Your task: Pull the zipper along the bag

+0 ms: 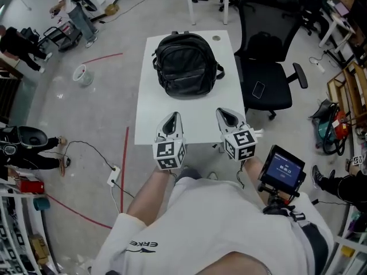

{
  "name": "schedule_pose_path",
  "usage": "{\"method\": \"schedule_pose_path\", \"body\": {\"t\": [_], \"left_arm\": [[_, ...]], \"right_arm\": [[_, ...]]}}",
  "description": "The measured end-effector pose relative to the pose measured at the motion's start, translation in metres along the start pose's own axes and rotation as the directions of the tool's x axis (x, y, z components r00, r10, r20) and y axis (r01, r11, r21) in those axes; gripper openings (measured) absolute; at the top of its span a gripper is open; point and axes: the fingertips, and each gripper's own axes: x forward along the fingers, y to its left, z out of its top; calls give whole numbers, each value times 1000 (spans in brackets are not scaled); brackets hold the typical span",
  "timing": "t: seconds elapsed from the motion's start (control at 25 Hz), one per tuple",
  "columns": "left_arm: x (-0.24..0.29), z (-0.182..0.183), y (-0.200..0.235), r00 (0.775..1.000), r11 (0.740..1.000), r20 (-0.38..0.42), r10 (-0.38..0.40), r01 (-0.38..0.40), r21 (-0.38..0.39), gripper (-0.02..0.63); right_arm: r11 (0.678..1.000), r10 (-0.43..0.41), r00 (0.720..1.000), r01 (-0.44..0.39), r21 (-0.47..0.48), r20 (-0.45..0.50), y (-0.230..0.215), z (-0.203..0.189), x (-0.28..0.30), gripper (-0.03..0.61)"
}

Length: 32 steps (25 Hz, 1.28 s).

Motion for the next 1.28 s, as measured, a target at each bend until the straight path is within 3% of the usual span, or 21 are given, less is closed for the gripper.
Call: {"method": "schedule_pose_path", "body": {"t": [0.72, 1.28], "left_arm": [[-2, -1, -2, 998, 998, -13, -63, 63, -16, 3], [-19, 8, 9, 1000, 999, 10, -28, 28, -20, 3]], "right_arm": [[1000, -17, 1000, 17, 17, -7, 23, 0, 2, 3], [999, 38, 999, -39, -26, -8, 47, 11, 11, 3]]}}
